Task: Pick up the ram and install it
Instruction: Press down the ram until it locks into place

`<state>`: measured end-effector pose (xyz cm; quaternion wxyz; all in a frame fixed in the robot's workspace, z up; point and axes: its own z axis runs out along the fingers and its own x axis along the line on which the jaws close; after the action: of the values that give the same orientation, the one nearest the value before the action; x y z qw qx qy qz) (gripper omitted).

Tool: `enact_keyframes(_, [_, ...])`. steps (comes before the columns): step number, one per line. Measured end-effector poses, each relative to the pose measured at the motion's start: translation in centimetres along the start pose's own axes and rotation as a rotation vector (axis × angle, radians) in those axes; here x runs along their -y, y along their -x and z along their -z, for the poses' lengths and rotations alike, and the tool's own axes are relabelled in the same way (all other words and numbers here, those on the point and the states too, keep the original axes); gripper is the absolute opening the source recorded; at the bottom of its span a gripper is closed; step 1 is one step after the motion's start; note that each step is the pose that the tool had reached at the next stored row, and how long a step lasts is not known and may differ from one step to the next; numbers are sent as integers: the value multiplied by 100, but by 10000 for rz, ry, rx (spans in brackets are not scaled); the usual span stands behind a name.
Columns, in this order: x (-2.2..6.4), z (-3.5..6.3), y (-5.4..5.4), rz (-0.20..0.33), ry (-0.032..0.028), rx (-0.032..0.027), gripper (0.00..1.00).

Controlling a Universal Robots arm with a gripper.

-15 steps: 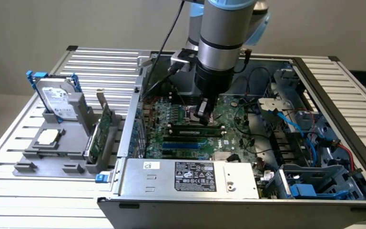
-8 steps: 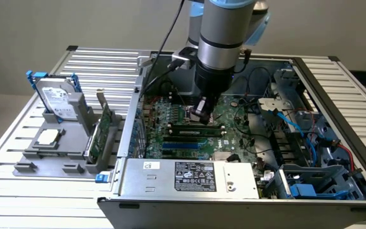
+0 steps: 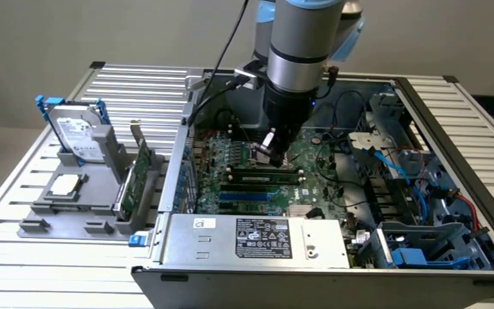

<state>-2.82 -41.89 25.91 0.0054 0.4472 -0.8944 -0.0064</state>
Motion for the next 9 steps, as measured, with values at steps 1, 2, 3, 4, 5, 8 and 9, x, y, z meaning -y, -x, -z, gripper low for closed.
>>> enact_keyframes(1, [0,3,0,-150,0,2,11])
enact_keyframes(2, [0,6,0,-299,1,5,11])
enact_keyframes(3, [0,10,0,-449,1,7,11])
enact_keyframes(4, [0,13,0,-608,2,10,11])
enact_keyframes(5, [0,17,0,-758,3,13,11])
enact_keyframes(8, [0,26,0,-1207,4,19,11])
enact_keyframes(9, [0,29,0,-1358,5,22,11])
